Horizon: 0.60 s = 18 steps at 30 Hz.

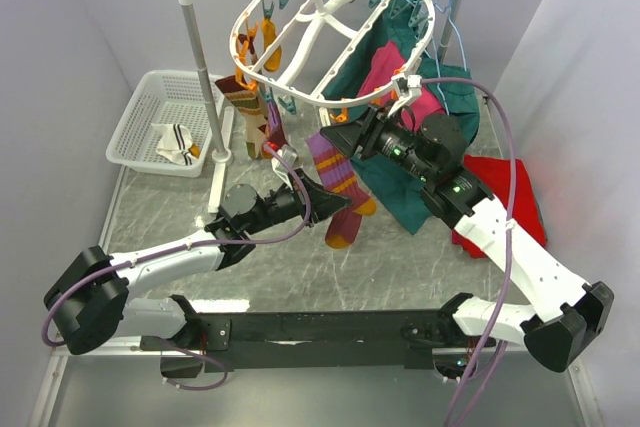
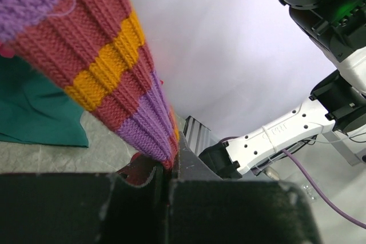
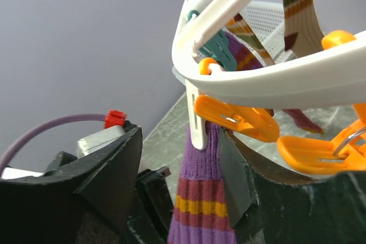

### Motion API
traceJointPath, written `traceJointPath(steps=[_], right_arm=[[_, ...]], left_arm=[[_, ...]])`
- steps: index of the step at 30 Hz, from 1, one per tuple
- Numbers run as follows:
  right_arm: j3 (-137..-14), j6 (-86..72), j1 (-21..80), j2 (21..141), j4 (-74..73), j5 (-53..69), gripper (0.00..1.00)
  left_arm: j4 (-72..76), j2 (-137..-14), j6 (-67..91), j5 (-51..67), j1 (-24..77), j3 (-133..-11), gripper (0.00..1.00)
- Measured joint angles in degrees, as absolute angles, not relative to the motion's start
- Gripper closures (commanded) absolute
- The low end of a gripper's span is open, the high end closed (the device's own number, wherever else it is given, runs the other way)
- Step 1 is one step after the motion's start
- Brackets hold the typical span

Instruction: Remove the socks clipped to the hanger

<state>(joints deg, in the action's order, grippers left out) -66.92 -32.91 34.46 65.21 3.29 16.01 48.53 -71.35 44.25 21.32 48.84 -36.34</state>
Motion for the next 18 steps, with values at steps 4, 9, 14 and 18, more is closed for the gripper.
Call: traceJointPath(steps=[4, 9, 14, 18], right_arm=[[-66.92, -32.47, 34.46, 66.15, 2.92, 16.05, 0.38], [-66.92, -31.44, 34.46, 66.48, 2.81, 15.73, 0.32], [-68.38, -29.89, 34.46, 68.16, 0.12, 15.11, 0.26], [-68.99, -29.58, 34.17, 68.88, -0.69, 15.92, 0.27]], left_arm=[[48.53, -71.35, 44.27, 21.34, 49.01, -36.34, 0.99], [48.51, -71.33, 44.29, 21.37, 49.25, -36.34, 0.99], [48.40, -71.35, 44.31, 21.39, 49.50, -36.38, 0.99], [48.16, -71.33, 44.47, 21.41, 49.60, -36.62, 0.99]])
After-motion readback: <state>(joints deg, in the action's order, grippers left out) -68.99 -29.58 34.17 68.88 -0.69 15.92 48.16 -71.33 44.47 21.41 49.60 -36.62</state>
